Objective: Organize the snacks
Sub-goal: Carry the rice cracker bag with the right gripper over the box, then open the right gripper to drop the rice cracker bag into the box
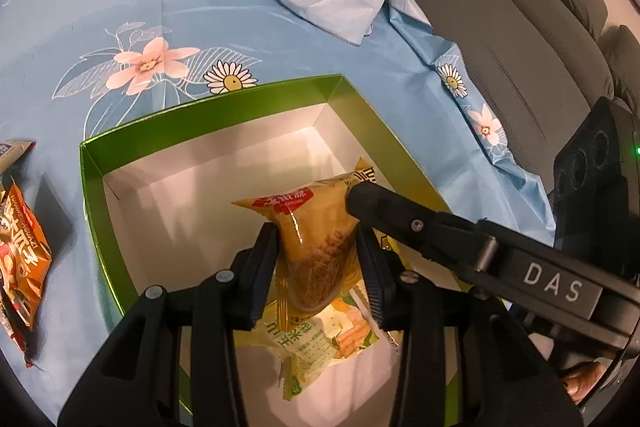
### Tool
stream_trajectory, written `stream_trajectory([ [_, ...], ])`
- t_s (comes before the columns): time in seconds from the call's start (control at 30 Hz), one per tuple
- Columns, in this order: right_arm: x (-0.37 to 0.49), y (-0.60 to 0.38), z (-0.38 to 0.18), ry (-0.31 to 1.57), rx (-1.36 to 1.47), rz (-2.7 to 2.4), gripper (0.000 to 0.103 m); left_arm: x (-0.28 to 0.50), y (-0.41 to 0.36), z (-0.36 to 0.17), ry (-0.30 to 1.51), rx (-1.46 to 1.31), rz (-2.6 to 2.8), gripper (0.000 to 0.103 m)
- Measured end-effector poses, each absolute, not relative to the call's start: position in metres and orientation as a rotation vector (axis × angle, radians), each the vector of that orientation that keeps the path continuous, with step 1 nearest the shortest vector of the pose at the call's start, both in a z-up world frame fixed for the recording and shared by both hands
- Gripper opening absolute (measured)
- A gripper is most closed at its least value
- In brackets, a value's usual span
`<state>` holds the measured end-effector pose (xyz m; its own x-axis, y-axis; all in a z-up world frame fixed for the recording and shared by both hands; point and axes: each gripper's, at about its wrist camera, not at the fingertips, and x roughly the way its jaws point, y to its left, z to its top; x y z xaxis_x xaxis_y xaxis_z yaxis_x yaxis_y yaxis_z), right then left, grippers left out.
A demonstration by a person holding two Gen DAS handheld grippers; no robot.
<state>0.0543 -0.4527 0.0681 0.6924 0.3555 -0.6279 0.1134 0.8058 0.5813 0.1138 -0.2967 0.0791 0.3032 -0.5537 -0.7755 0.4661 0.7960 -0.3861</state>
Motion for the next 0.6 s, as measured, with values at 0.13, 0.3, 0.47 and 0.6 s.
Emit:
stream_trajectory([
  [0.13,0.055,-0.454,0.067,0.821,0.644,0.131,0.029,0.116,-0.296,0.075,1.096,-0.116,-0.673,0.041],
  [0.3,0.058,-0.452,0.065,0.851,0.620,0.083,0.029,0.116,-0.294,0.069,1.128,-0.158,-0.670,0.044],
  [0.47,0.059,-0.452,0.063,0.867,0.606,0.043,0.029,0.107,-0.289,0.078,1.091,-0.148,-0.685,0.049],
  [0.6,0.053,-0.450,0.070,0.842,0.590,0.035,0.029,0.098,-0.274,0.089,1.049,-0.197,-0.686,0.061],
])
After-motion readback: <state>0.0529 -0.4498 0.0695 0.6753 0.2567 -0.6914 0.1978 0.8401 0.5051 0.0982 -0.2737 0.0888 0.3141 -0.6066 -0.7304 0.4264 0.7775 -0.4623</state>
